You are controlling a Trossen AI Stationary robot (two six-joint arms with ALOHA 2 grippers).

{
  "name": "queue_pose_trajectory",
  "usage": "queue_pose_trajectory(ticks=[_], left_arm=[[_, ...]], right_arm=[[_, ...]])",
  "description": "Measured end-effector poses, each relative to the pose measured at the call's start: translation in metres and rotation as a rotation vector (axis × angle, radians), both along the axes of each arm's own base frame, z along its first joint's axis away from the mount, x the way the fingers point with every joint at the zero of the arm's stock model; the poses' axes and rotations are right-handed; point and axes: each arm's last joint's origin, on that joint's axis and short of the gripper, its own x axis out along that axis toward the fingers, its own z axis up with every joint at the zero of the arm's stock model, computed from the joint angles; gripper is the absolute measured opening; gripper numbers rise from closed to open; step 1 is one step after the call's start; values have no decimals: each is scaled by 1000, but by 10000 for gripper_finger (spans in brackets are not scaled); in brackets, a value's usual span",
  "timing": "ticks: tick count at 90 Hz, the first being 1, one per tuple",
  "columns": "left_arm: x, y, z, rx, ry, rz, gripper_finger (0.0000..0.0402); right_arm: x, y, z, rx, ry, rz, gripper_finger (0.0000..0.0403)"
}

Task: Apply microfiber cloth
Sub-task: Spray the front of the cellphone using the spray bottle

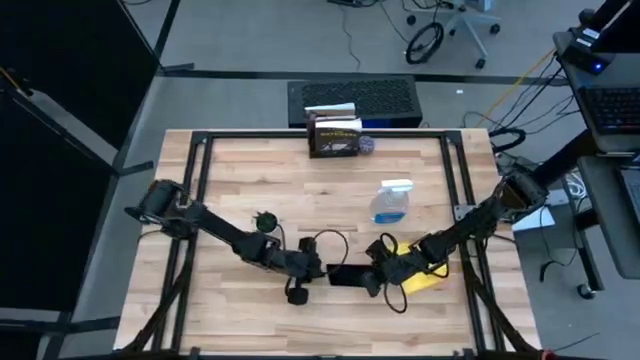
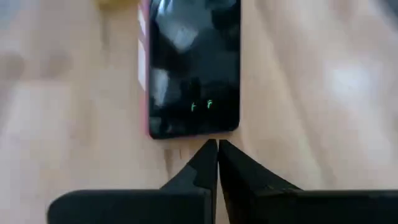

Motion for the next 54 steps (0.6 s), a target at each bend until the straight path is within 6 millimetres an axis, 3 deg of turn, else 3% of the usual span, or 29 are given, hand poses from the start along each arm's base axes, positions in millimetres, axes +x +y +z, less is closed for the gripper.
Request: queue_pose_trajectory(ticks=[22,54], left_arm=[[-17,6,62,-104,-154,29,0],[-28,34,109,-171,-319,97,5]], right_arm=[[-12,-1,43,-158,-201,38,12],[-43,-10,123,-687,-510,-2,11]])
